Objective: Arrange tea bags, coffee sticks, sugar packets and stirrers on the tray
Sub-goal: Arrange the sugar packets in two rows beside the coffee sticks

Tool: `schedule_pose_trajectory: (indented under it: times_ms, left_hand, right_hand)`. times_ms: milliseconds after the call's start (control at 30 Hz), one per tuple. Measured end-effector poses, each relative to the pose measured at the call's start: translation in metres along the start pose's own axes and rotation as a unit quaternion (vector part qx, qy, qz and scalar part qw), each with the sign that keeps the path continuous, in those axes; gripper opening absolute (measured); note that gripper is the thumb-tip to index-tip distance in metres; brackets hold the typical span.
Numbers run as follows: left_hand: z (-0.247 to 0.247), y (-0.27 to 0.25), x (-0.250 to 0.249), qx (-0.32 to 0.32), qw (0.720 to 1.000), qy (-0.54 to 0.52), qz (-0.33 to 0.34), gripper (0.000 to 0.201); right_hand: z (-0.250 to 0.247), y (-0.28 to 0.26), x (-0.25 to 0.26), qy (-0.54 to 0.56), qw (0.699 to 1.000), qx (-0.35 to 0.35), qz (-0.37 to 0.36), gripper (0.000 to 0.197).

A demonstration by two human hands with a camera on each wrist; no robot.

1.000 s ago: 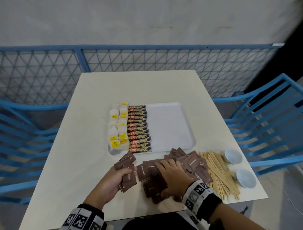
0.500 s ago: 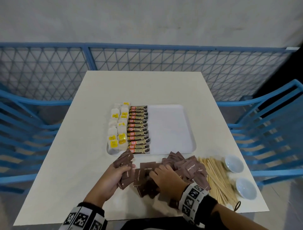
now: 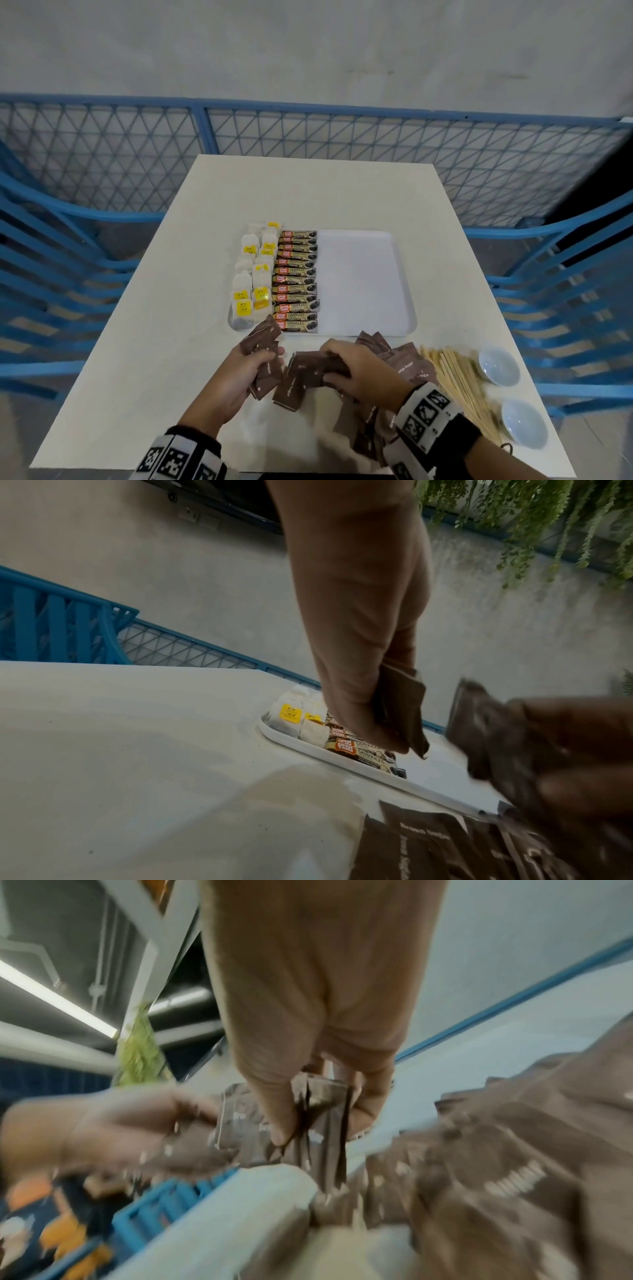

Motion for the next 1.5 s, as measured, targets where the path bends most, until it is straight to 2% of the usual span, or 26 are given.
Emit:
schedule_pose_trajectory:
  times_ms: [133,267,433,500,567,667,767,867,933,1000,1067,1100,1167,1200,1267,1300,1367,1500]
  left_hand:
    - [0.009,-0.003,-0.003,0.019,1.0,-0.019,0.003,0.033]
    - [0.021,-0.011,-0.013,0.076,0.996,-0.054,0.001,0.034]
    - [0.024,-0.015,-0.02,0.124,0.982,-0.137,-0.033,0.038]
    - [0.025,-0.016,-0.021,0.13,0.979,-0.157,-0.029,0.033]
    - [0.027,-0.019,-0.022,0.136,0.978,-0.156,-0.02,0.028]
    - [0.03,-0.02,-0.021,0.113,0.985,-0.134,0.002,0.028]
    - [0.034,-0.019,-0.022,0.087,0.988,-0.13,0.015,0.027]
    - [0.037,-0.015,-0.021,0.06,0.989,-0.137,0.016,0.027]
    - [0.04,-0.013,-0.02,0.039,0.987,-0.153,0.011,0.026]
    - [0.043,-0.012,-0.02,0.012,0.985,-0.172,0.024,0.022]
    - [0.048,-0.011,-0.023,-0.023,0.98,-0.19,0.06,0.015]
    - [0.05,-0.011,-0.025,-0.045,0.976,-0.194,0.085,0.014]
    - [0.054,-0.011,-0.028,-0.102,0.968,-0.184,0.136,0.015]
    - [0.055,-0.011,-0.028,-0.126,0.964,-0.163,0.167,0.015]
    - [0.06,-0.014,-0.027,-0.153,0.955,-0.113,0.227,0.02]
    - [0.064,-0.016,-0.027,-0.158,0.95,-0.094,0.251,0.021]
    - [0.07,-0.021,-0.026,-0.157,0.943,-0.074,0.285,0.019]
    - [0.074,-0.022,-0.022,-0.185,0.931,-0.057,0.31,0.012]
  right_hand:
    - [-0.022,0.009,0.011,0.116,0.991,-0.017,0.07,0.026]
    - [-0.022,0.02,0.024,0.281,0.953,-0.017,0.117,0.026]
    - [-0.013,0.031,0.027,0.326,0.936,-0.032,0.132,0.025]
    - [-0.011,0.033,0.03,0.323,0.937,-0.032,0.126,0.025]
    - [-0.009,0.033,0.032,0.287,0.952,-0.041,0.096,0.026]
    - [-0.011,0.034,0.038,0.222,0.973,-0.063,0.033,0.03]
    - [-0.01,0.035,0.041,0.205,0.977,-0.066,-0.006,0.033]
    - [-0.005,0.038,0.039,0.148,0.986,-0.077,-0.009,0.049]
    - [-0.002,0.04,0.034,0.1,0.991,-0.083,0.021,0.058]
    - [0.0,0.04,0.032,0.105,0.988,-0.092,0.058,0.06]
    - [0.002,0.041,0.029,0.186,0.97,-0.106,0.114,0.062]
    - [0.004,0.041,0.029,0.255,0.95,-0.101,0.149,0.068]
    - [0.008,0.041,0.03,0.396,0.89,-0.054,0.221,0.073]
    - [0.008,0.041,0.033,0.457,0.853,-0.025,0.251,0.065]
    - [0.005,0.042,0.036,0.551,0.785,0.016,0.281,0.054]
    - [0.001,0.043,0.037,0.58,0.763,0.021,0.284,0.055]
    - [-0.005,0.045,0.038,0.604,0.744,0.018,0.287,0.055]
    - [-0.014,0.046,0.039,0.597,0.752,0.016,0.28,0.052]
Point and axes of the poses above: each hand's wrist, its own y-axis towards the middle knuckle, its own z-axis out of the palm, x = y × z, the point moved 2 cm from there along y, towards the middle knuckle, and after that the axes turned 12 degrees about -x, right-handed, at the moved point
